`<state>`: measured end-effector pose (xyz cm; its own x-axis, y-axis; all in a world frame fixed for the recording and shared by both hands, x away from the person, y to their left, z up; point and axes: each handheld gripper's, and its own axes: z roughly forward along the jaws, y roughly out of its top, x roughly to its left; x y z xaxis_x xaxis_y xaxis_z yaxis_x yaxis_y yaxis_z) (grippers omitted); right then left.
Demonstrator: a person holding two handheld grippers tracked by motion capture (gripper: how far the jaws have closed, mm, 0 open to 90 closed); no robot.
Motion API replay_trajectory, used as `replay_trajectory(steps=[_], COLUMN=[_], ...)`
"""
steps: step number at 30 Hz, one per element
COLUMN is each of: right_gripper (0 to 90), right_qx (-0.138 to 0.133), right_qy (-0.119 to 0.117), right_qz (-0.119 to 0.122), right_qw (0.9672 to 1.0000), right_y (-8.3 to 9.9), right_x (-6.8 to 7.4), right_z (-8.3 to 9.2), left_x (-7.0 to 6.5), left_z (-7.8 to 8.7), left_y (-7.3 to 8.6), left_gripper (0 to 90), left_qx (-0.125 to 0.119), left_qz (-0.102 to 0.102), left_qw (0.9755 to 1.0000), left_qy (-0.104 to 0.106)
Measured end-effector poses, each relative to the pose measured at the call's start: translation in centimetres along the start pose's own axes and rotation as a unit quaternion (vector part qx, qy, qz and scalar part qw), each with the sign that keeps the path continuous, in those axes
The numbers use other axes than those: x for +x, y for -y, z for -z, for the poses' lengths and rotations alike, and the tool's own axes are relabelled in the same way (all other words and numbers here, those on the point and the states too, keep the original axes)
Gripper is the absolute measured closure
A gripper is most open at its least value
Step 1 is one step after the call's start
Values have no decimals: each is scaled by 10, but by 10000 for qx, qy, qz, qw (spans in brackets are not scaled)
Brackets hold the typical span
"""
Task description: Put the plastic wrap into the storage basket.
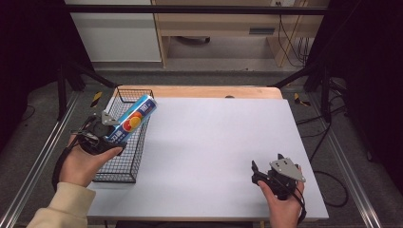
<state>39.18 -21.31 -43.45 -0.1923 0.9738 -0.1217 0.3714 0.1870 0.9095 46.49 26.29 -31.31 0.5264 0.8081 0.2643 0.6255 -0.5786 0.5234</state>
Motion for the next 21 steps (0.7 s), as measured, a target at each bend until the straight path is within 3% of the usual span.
replay_trajectory(steps=[21], right_gripper=[129], right_qx=[-18], right_qy=[-16], right_qz=[-53], right_qw=[10000], right_y=[0], right_x=[-1], right_z=[1], left_x=[15], left_z=[-16], left_y=[-4], left_gripper=[319], left_qx=[476], left_qz=[445], left_qw=[9978], left_qy=[-127])
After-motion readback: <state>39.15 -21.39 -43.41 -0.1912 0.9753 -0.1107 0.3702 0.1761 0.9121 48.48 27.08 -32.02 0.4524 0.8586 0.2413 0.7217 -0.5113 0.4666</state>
